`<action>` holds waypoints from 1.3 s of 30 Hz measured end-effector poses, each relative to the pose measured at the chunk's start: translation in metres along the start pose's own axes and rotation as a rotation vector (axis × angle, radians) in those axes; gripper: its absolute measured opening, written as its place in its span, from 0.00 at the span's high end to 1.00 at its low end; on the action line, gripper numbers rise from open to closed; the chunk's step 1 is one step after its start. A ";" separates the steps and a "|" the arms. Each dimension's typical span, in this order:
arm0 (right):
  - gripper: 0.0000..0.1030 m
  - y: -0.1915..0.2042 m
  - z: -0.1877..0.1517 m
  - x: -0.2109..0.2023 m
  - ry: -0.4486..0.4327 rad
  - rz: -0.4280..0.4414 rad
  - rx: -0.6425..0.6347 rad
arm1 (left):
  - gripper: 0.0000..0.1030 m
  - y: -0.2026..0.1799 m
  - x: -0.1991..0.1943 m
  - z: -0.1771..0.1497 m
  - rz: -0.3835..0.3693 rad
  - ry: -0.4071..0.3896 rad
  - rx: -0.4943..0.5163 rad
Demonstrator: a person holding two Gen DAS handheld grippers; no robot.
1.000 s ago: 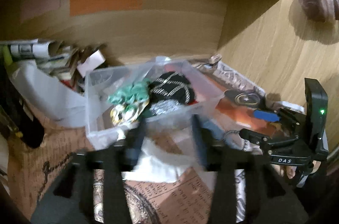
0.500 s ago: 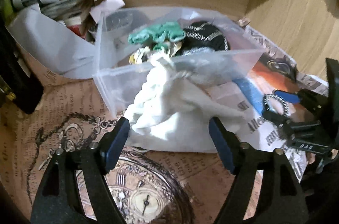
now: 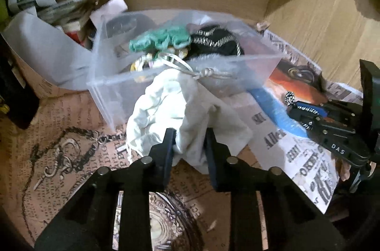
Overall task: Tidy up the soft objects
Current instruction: 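Carry white bag and braided cord into the clear box and open both tools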
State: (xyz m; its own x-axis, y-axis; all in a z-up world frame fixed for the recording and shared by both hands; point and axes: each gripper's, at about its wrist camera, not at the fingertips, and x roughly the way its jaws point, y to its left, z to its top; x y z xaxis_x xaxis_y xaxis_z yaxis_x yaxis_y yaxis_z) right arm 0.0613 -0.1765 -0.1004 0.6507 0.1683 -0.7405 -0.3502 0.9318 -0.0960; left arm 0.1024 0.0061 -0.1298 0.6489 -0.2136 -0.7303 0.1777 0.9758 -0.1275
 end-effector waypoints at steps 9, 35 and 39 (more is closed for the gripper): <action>0.85 0.005 0.035 -0.041 -0.181 0.025 0.006 | 0.76 -0.001 -0.049 0.028 0.001 -0.155 0.008; 0.64 0.020 0.109 0.046 -0.094 0.040 -0.058 | 0.56 0.010 0.036 0.095 0.088 -0.050 0.014; 0.43 0.021 0.107 0.041 -0.106 0.019 -0.058 | 0.46 0.009 0.037 0.093 0.100 -0.047 0.011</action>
State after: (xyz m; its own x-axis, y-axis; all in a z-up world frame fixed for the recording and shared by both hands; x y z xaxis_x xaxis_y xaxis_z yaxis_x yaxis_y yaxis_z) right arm 0.1524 -0.1153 -0.0614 0.7100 0.2220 -0.6683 -0.3999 0.9083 -0.1232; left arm 0.1971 0.0026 -0.0953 0.6976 -0.1171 -0.7069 0.1180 0.9919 -0.0479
